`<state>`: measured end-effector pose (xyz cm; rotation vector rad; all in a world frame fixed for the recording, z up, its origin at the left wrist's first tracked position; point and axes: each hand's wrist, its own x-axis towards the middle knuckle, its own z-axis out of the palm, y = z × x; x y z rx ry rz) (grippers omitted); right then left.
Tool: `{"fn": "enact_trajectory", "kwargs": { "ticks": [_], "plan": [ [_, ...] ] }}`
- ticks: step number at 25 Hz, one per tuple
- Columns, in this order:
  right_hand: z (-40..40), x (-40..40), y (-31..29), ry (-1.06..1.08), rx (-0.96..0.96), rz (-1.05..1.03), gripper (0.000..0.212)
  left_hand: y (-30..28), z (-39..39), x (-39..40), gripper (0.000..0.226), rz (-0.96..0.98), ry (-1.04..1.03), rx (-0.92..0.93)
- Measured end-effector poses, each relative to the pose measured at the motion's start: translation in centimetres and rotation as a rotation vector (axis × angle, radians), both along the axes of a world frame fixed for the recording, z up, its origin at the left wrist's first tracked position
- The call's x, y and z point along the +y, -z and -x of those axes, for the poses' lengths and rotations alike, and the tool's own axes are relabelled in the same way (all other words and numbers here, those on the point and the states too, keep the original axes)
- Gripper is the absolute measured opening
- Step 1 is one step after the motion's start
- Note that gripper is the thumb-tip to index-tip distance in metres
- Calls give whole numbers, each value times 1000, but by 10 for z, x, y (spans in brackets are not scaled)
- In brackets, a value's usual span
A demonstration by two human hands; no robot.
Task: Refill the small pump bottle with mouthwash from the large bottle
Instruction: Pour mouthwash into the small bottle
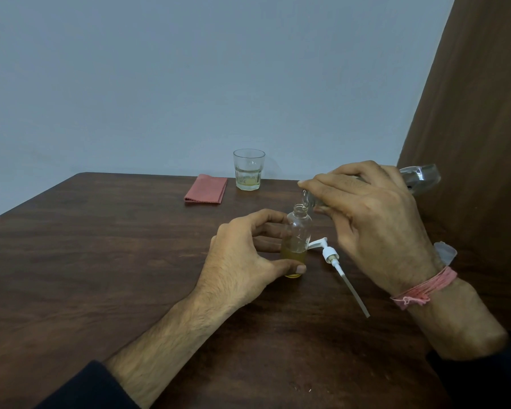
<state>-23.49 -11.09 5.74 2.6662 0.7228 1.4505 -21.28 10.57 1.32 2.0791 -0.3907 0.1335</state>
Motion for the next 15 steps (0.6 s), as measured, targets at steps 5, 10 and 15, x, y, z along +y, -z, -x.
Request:
{"fn": "enact_trajectory", "kwargs": {
  "ticks": [5, 10, 15],
  "plan": [
    [1, 1, 0, 8, -1, 0, 53, -1, 0, 0, 69, -6, -5, 3],
    [1, 2, -1, 7, -6, 1, 55, -1, 0, 0, 68, -5, 0, 8],
    [1, 1, -1, 4, 1, -1, 54, 1, 0, 0, 68, 0, 6, -11]
  ]
}}
